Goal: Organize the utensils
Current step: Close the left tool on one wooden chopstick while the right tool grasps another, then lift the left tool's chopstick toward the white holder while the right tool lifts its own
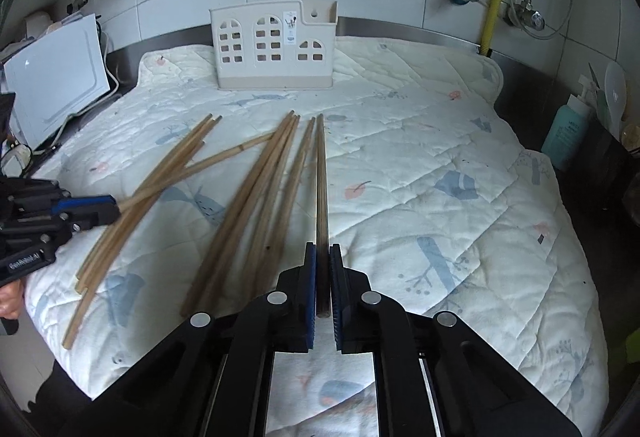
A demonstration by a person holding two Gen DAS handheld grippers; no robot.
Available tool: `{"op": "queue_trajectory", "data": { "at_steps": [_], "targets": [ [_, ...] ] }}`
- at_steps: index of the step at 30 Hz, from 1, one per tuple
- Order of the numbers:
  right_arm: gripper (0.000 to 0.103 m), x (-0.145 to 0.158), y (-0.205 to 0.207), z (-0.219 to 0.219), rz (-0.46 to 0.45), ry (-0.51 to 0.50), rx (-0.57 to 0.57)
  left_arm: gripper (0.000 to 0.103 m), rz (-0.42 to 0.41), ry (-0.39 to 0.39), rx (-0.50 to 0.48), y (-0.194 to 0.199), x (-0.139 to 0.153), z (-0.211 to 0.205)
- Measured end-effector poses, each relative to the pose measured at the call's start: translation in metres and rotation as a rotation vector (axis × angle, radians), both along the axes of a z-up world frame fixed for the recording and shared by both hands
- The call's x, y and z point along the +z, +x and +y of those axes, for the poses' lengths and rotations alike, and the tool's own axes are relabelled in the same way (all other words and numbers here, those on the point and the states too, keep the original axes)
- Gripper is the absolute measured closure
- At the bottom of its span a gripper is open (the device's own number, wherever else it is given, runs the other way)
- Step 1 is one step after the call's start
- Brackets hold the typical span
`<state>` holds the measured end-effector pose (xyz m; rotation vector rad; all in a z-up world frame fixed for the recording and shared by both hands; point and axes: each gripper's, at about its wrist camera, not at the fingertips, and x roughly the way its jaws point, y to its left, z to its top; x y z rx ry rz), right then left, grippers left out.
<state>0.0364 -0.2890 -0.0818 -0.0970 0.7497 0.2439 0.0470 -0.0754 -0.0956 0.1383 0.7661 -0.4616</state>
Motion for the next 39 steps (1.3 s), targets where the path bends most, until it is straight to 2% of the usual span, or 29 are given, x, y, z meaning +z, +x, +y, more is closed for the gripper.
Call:
{"op": "queue_trajectory", "data": {
  "at_steps": [8, 14, 18, 26, 33, 39],
  "targets": [
    [0.097, 0.013, -0.006, 0.005, -0.015, 0.038, -0.007, 0.095, 0.025, -0.034, 0.013, 0.002, -0.002, 0.005],
    [0.097, 0.023, -0.009, 0.005, -0.02, 0.078, -0.012, 0.097, 0.01, -0.054, 0.02, 0.0, 0.001, 0.008],
    [0.097, 0.046, -0.014, 0.001, -0.056, 0.091, -0.007, 0.097, -0.01, -0.112, 0.04, -0.003, 0.02, 0.02],
    [0.097, 0.106, -0.013, -0.002, -0.142, 0.1, 0.035, 0.097, -0.076, -0.152, 0.051, 0.001, 0.068, 0.033],
    [0.097, 0.149, -0.005, 0.008, -0.188, 0.066, 0.102, 0.097, -0.136, -0.154, 0.063, 0.009, 0.101, 0.038],
    [0.097, 0.183, 0.016, 0.018, -0.217, 0.038, 0.155, 0.097, -0.167, -0.136, 0.09, 0.031, 0.131, 0.04]
  ]
}}
